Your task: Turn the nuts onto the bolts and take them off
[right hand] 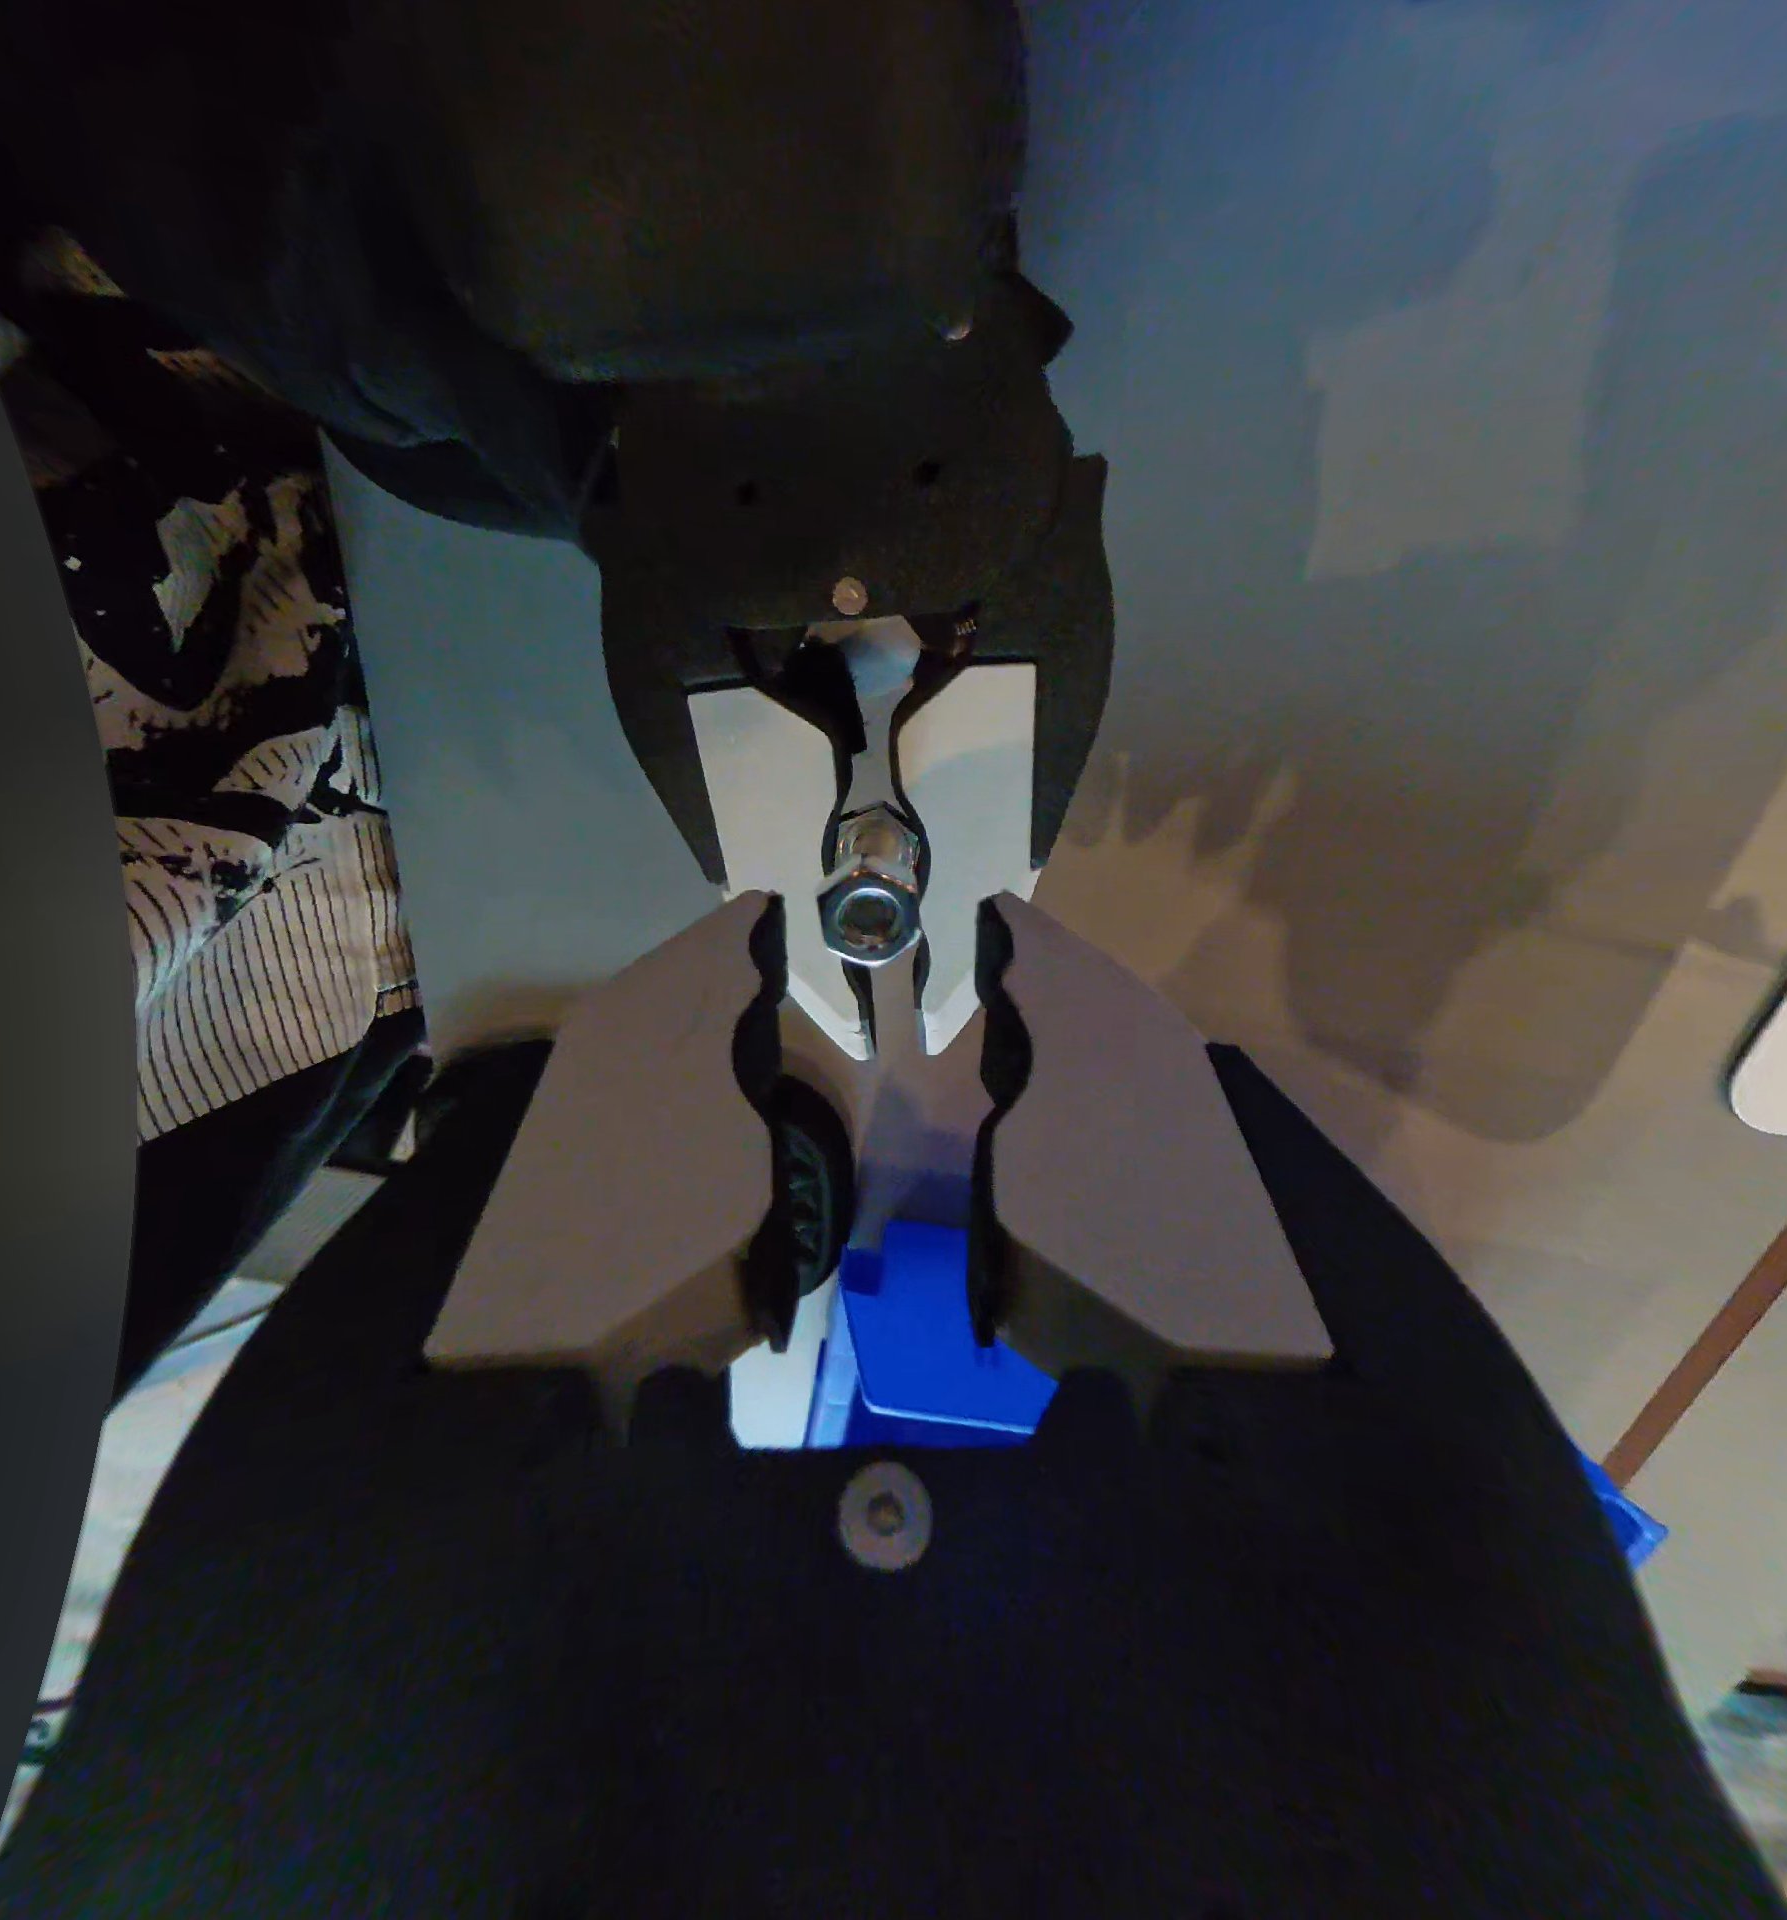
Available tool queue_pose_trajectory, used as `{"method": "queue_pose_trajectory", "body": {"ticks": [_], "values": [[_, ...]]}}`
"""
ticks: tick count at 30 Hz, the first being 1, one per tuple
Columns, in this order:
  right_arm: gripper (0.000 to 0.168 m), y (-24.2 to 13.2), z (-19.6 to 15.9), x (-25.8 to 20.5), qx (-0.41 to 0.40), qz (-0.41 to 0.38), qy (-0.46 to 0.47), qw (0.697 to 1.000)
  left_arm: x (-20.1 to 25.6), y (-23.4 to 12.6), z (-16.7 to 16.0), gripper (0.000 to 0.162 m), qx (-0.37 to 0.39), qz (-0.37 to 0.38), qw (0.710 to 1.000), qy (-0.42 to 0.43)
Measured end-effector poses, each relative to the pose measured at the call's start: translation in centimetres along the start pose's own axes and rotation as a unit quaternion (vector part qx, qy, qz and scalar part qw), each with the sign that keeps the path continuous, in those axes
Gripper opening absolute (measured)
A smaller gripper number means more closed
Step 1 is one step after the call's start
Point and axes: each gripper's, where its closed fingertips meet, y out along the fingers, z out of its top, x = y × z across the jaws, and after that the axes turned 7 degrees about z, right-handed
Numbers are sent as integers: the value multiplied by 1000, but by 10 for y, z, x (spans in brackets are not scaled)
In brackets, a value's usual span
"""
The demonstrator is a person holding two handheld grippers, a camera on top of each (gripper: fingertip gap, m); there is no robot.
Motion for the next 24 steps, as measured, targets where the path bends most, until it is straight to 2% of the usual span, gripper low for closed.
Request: {"method": "queue_pose_trajectory", "body": {"ticks": [3, 6, 9, 11, 13, 16, 19, 21, 24], "values": [[17, 0, -1, -1, -8, -3, -23, 1000, 1, -1, -1, 11, -3, -8, 1000, -3], [17, -1, -2, -3, -19, -6, -71, 997, 9, 0, 0, 11, -3, -38, 999, -12], [17, 0, -4, -12, -36, 5, -161, 986, 28, -2, 0, 11, -2, -110, 994, -25], [17, 1, -6, -20, -47, 11, -246, 968, 45, -5, 1, 11, -1, -174, 984, -42], [17, 3, -8, -27, -62, 12, -338, 939, 59, -10, 1, 11, -7, -232, 971, -54], [17, 7, -9, -42, -77, 13, -490, 868, 85, -19, -1, 12, -19, -332, 940, -73], [17, 13, -9, -54, -85, 12, -589, 803, 101, -26, -6, 12, -31, -388, 918, -68], [17, 15, -9, -56, -94, 6, -623, 776, 104, -27, -9, 12, -39, -401, 913, -66], [17, 16, -9, -57, -104, 3, -643, 759, 105, -27, -10, 12, -41, -406, 911, -62]]}}
